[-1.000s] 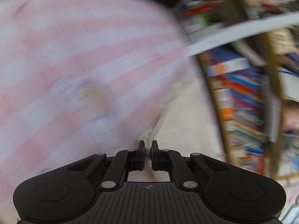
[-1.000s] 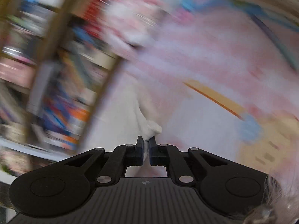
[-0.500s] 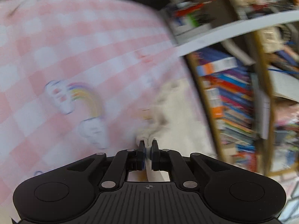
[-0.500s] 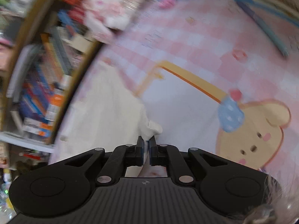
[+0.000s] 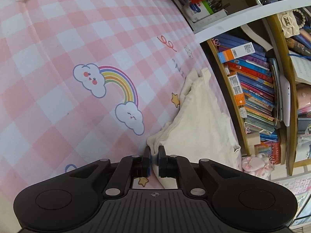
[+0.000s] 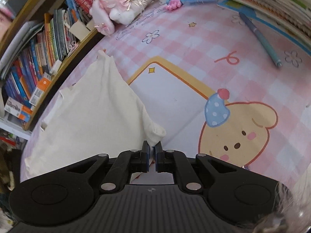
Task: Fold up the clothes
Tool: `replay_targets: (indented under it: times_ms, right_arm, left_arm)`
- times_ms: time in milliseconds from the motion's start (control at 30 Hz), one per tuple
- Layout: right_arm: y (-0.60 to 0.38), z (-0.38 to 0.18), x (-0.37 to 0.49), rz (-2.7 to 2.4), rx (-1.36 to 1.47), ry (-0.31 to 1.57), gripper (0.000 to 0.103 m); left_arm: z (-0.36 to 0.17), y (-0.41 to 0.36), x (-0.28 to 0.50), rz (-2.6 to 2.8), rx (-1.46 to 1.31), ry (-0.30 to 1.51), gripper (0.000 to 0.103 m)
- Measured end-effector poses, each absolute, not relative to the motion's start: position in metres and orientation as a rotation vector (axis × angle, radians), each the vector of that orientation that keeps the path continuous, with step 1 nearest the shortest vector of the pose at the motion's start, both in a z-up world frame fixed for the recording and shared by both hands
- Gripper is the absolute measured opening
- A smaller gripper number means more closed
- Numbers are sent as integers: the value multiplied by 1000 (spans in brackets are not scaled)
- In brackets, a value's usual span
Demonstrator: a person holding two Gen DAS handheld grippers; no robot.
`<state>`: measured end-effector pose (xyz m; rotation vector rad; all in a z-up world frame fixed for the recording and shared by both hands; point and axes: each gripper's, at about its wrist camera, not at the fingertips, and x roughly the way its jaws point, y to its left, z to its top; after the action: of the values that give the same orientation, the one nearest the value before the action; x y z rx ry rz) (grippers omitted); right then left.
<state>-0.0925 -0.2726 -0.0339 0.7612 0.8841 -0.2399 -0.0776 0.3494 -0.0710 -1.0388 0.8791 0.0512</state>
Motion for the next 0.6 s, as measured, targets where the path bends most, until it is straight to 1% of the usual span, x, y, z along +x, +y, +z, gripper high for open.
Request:
replay_targets:
  times_ms: [100,133,167,200,233,267,600]
  right_arm:
    - [-268,-31,-94,-254,732,882,7]
    - [-267,-31,-95,-259,725,881,10]
    - [-265,-29,-94,-270,714,880,19]
    - [-262,-28,-94,-291,699,878,27]
    - [-260,-26,-96,-304,687,863,46]
    - [-258,-23,-97,-316,675,854,59]
    - [-218,-1,-111,-323,517,813,62]
  left_arm:
    - [-73,352,-80,39,-1056,878,9]
    - [-74,354,-80,33,-1063,880,10]
    - [-74,355,-80,27,-1064,881,11]
    - [-75,356,-80,20,-1063,882,11]
    - [-75,357,-80,13,-1059,884,12]
    - [-75,358,-80,7,-1055,885,13]
    - [-83,366,-84,-31,-1120,867,15]
